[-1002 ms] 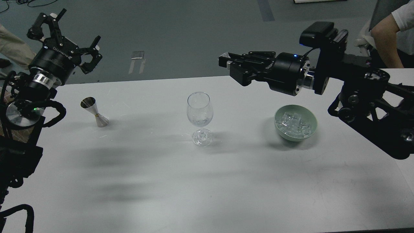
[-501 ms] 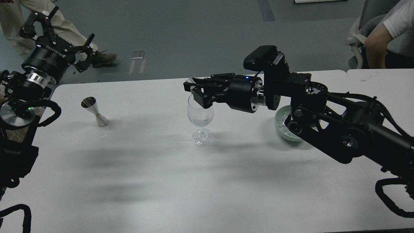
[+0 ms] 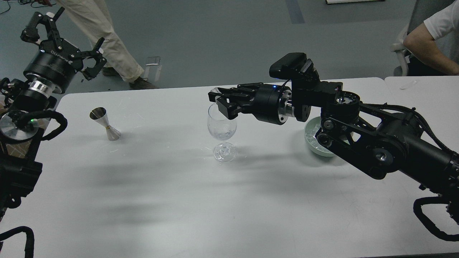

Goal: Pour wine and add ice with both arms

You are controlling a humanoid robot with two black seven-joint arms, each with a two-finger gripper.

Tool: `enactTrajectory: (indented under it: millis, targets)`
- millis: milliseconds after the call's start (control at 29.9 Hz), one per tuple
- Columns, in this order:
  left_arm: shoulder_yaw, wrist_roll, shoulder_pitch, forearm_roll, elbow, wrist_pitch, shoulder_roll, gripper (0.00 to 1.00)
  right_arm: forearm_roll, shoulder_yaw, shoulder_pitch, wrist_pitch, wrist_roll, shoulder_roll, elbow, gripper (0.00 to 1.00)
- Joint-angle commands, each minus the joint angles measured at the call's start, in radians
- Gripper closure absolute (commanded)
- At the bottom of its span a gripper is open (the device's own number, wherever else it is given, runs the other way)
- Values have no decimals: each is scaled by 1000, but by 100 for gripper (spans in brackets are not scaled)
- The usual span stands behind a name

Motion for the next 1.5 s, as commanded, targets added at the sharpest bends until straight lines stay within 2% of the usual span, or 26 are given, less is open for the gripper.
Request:
enactTrajectory:
  millis: [0, 535, 802, 902, 969, 1069, 1470]
  targets:
    - [0, -1, 0, 0, 0, 0, 0, 2, -3, 0, 3, -3, 0, 5, -6, 100]
    - [0, -1, 2, 0, 3, -3, 2, 2, 0, -6, 3, -3, 0, 25, -38, 100]
    - [0, 0, 0, 0, 1, -2, 3, 2, -1, -28, 9, -4, 0, 25, -38, 96]
    - [-6, 0, 0, 0, 1, -2, 9, 2, 0, -28, 10, -4, 0, 25, -38, 83]
    - [-6, 0, 0, 0, 3, -2, 11, 2, 0, -26, 10, -4, 0, 25, -38, 82]
    - [-8, 0, 0, 0, 1, -2, 14, 2, 0, -26, 12, -6, 0, 25, -38, 68]
    - [-6, 2, 0, 0, 1, 0, 26, 2, 3, -18, 13, -12, 2, 26, -34, 58]
